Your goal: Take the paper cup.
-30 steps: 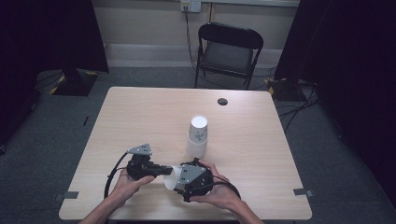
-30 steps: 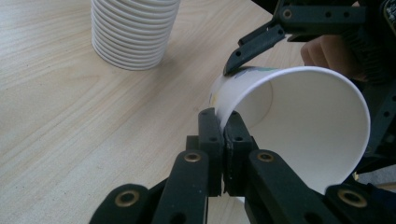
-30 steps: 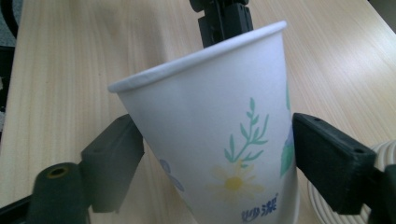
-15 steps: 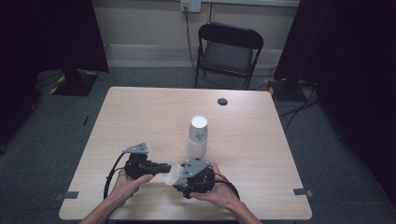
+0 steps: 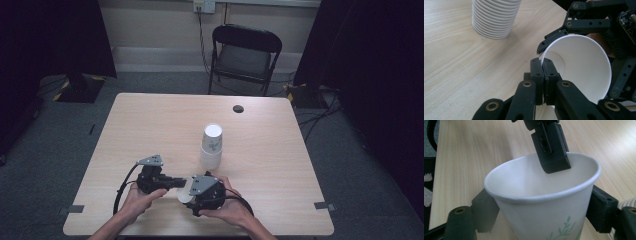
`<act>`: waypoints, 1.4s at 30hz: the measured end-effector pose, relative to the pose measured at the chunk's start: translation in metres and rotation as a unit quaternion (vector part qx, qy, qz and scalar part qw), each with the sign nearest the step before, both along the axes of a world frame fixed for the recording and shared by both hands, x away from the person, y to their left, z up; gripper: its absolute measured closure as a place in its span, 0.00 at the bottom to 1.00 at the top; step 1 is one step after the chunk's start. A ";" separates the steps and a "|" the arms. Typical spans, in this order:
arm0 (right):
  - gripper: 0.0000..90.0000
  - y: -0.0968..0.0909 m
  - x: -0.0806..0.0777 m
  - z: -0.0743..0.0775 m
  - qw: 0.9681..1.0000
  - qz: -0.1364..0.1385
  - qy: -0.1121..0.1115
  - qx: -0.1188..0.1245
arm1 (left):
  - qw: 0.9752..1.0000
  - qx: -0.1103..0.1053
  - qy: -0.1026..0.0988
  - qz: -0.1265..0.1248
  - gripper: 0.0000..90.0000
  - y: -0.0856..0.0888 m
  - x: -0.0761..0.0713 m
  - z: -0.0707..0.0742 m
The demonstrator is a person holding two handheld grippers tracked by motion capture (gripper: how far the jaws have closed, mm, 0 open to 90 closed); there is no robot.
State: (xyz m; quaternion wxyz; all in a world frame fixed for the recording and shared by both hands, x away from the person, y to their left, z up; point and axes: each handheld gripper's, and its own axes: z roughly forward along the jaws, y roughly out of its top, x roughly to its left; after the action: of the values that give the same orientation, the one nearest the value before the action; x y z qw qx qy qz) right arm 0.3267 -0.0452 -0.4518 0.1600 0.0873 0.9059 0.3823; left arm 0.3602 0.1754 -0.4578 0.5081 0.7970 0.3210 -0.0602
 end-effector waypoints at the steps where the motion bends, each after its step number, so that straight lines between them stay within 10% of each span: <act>1: 0.28 0.000 0.000 0.000 1.000 0.000 0.003 0.002 | 1.000 -0.003 -0.002 0.003 0.98 0.001 0.000 0.000; 8: 0.31 -0.004 0.006 0.004 0.998 -0.010 0.047 0.040 | 1.000 -0.013 -0.016 0.017 0.96 0.003 -0.001 0.004; 30: 0.30 0.001 0.000 0.001 1.000 0.000 0.011 0.009 | 1.000 0.018 0.008 0.011 0.98 -0.006 -0.002 0.003; 42: 0.35 -0.007 0.005 0.007 0.998 -0.010 0.038 0.049 | 1.000 -0.013 -0.019 0.004 0.87 -0.001 -0.003 0.005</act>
State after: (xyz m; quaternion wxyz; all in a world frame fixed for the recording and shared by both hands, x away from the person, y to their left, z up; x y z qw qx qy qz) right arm 0.3319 -0.0519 -0.4451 0.1245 0.1189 0.8908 0.4205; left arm 0.3572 0.1740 -0.4525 0.5241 0.7904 0.3137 -0.0476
